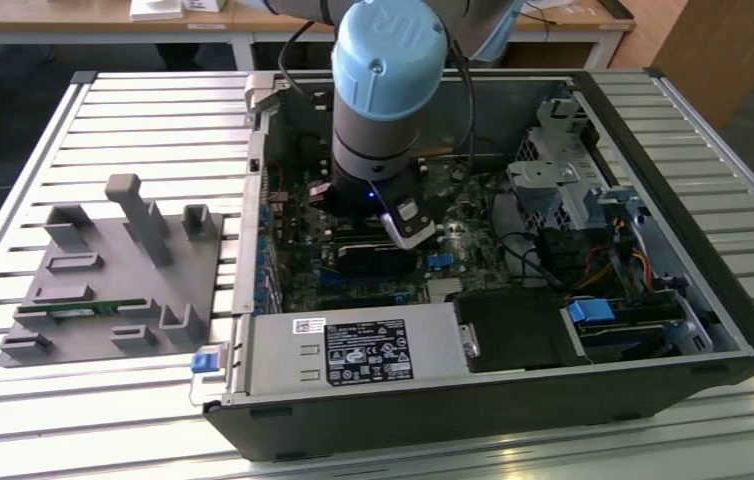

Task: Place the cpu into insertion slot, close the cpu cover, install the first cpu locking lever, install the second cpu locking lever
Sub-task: 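Install the second cpu locking lever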

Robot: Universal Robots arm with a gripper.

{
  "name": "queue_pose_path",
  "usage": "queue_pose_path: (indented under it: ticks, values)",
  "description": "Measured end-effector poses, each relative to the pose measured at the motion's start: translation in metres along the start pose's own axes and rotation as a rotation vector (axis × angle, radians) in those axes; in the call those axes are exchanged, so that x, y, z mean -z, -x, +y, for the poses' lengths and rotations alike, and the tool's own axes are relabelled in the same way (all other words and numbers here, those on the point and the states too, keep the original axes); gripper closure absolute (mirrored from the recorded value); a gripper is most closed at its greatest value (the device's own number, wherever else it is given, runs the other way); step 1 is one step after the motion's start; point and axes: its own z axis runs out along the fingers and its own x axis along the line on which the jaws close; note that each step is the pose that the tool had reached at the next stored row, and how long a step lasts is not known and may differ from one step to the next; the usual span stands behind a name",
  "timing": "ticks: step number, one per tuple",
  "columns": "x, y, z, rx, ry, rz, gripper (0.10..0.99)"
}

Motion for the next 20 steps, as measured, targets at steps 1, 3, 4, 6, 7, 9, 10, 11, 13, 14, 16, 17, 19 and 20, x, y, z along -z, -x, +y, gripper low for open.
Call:
queue_pose_path:
  ticks: [1, 3, 4, 6, 7, 9, 10, 11, 13, 14, 16, 17, 19, 20]
  values:
    - [-0.0007, -0.0002, 0.0001, 0.000, 0.001, 0.0001, 0.969]
    - [-0.0012, -0.0006, 0.0000, 0.000, 0.003, 0.0003, 0.969]
    - [-0.0012, -0.0008, 0.0000, 0.000, 0.003, 0.0002, 0.969]
    - [-0.0013, -0.0008, 0.0001, 0.000, 0.004, 0.0001, 0.969]
    - [-0.0010, -0.0009, 0.0002, 0.000, 0.005, -0.0001, 0.969]
    - [0.0008, -0.0008, 0.0010, 0.000, 0.006, -0.0006, 0.969]
    - [0.0023, -0.0009, 0.0014, 0.000, 0.005, -0.0003, 0.969]
    - [0.0042, -0.0010, 0.0020, 0.000, 0.005, -0.0001, 0.969]
    - [0.0077, -0.0011, 0.0031, 0.000, 0.006, -0.0001, 0.969]
    - [0.0094, -0.0012, 0.0037, 0.000, 0.006, -0.0001, 0.969]
    - [0.0123, -0.0013, 0.0047, 0.000, 0.006, 0.0000, 0.969]
    - [0.0132, -0.0013, 0.0050, 0.000, 0.006, 0.0000, 0.969]
    - [0.0152, -0.0013, 0.0058, 0.000, 0.006, 0.0000, 0.969]
    - [0.0166, -0.0014, 0.0062, 0.000, 0.006, 0.0000, 0.969]
